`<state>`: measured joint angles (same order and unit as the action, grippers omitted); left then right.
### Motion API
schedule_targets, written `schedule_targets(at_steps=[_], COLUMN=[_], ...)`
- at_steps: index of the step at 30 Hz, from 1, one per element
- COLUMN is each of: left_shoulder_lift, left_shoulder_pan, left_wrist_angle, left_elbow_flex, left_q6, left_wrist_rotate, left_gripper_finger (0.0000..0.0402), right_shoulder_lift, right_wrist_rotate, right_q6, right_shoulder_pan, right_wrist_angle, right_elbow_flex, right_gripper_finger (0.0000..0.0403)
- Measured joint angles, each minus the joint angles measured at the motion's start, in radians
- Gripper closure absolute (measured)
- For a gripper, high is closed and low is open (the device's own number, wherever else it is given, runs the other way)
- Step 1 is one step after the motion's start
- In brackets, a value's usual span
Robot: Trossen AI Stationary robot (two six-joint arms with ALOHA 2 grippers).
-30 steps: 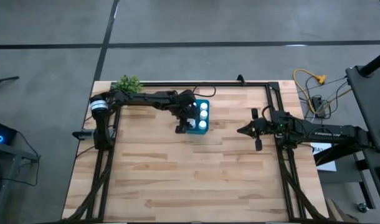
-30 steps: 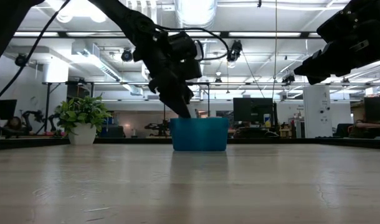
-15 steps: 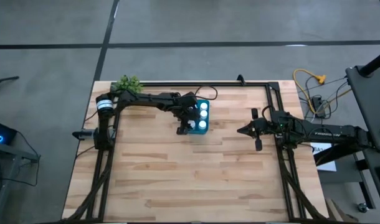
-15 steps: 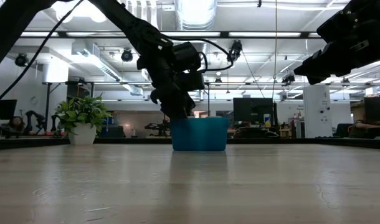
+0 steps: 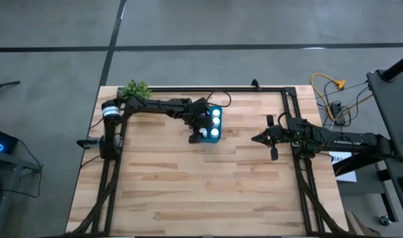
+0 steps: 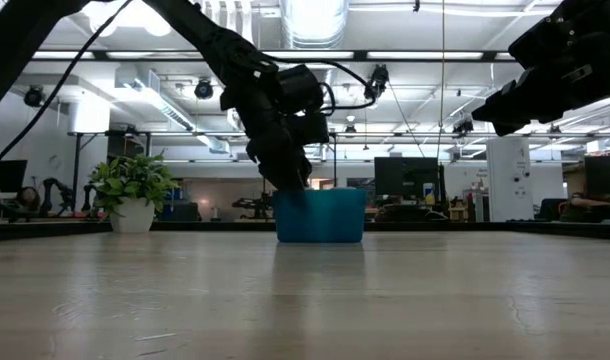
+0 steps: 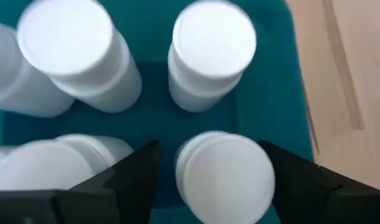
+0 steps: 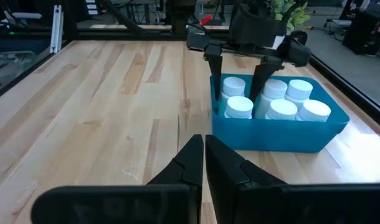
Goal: Pick and place pill bottles into a basket
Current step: Put the white pill bottle into the blue bin, then return to Home Position
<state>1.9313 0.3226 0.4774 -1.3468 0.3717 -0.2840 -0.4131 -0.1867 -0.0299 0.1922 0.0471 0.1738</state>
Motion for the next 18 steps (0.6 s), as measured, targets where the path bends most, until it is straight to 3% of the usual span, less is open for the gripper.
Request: schedule_targets(at_steps=[10, 18], left_shoulder_lift=[-0.075, -0.225], left_shoulder_pan=[-0.021, -0.039], left_wrist_angle=[-0.001, 0.004], left_elbow_flex=[-0.053, -0.039], left_q6=[0.0, -0.001], left_wrist_rotate=[-0.004, -0.033], left_gripper_finger=[0.0152, 0.0151], right_shoulder_lift=[0.0, 0.0], right_wrist_rotate=[0.0, 0.0], right_q6=[0.001, 0.002], right_shoulder_pan=[0.0, 0.0], right_wrist_angle=[0.001, -0.002], right_elbow_flex=[0.0, 0.0], right_gripper_finger=[0.0394, 0.0394])
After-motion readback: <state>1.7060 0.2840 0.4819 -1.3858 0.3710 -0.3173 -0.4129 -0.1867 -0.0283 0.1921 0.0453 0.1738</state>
